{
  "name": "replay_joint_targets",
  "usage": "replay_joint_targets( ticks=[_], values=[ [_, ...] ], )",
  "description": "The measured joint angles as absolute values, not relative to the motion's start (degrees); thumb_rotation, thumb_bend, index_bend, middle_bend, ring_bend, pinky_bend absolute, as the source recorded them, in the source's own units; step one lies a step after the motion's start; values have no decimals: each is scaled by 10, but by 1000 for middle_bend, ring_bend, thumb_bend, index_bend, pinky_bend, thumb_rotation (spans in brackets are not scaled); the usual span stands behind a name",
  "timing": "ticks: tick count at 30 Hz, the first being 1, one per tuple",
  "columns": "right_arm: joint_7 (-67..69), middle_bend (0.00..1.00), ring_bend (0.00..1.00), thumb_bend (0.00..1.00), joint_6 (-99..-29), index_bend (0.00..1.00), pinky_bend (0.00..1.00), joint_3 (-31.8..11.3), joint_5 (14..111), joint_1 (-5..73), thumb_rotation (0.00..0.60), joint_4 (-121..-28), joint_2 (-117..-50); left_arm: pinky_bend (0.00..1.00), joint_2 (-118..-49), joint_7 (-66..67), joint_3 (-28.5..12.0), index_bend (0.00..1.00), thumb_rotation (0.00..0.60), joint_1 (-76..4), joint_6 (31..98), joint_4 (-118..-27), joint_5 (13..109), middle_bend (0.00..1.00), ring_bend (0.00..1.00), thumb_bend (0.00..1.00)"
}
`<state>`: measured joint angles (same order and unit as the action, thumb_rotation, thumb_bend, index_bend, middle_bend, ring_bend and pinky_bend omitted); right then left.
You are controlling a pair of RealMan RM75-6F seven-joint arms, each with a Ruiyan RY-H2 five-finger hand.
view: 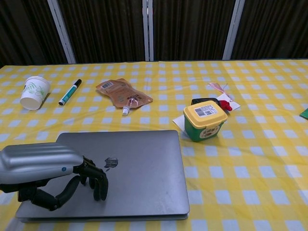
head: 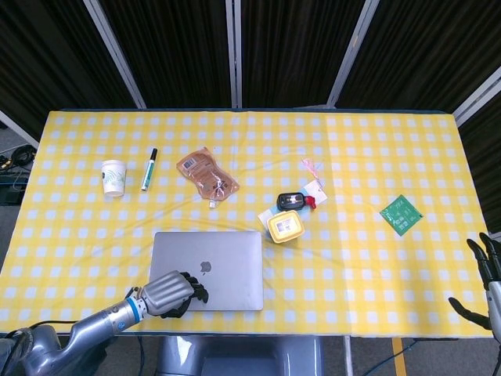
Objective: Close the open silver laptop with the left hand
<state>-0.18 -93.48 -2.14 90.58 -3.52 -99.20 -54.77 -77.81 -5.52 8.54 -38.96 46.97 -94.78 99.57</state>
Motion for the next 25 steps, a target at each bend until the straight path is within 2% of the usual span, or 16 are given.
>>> replay_joint_targets(
  ticks=[3,10,11,13,14,15,16,17,18,20,25],
  values=[
    [0,0,0,0,-936,81,0,-21,907,-36,600,-993,-547,335,-780,-54,88,337,573,-389,471,-944,991,353,304,1000],
    [4,0,0,0,-944,81,0,-18,916,-40,600,-998,-542,331,-767,-61,84,328,578,-384,497,-955,988,341,302,1000],
    [6,0,0,0,-946,81,0,-17,918,-41,600,-998,-542,306,-761,-64,83,318,578,-382,511,-960,989,309,281,1000],
    [10,0,0,0,-950,81,0,-16,921,-43,600,-999,-540,177,-747,-70,79,250,578,-376,539,-969,992,188,159,996],
    [11,0,0,0,-951,81,0,-15,921,-44,600,-1000,-539,86,-736,-72,76,181,576,-370,562,-977,993,99,74,916],
    [11,0,0,0,-951,81,0,-15,922,-44,600,-1000,-538,22,-728,-74,73,101,579,-365,580,-982,993,35,16,742],
    [12,0,0,0,-952,80,0,-14,922,-45,600,-1001,-537,2,-719,-73,70,60,584,-357,601,-989,991,9,1,583],
    [13,0,0,0,-952,79,0,-14,922,-46,600,-1001,-537,0,-707,-68,65,17,590,-344,629,-1000,985,0,0,317],
    [15,0,0,0,-953,78,0,-13,923,-46,600,-1001,-536,0,-697,-62,61,0,597,-332,652,-1010,977,0,0,130],
    [17,0,0,0,-953,72,0,-12,923,-47,600,-1000,-535,0,-676,-33,53,0,600,-301,704,-1036,952,0,0,4],
    [19,0,0,0,-954,19,0,-9,933,-48,600,-1000,-533,0,-635,63,45,0,600,-209,822,-1097,893,0,0,0]
  ],
)
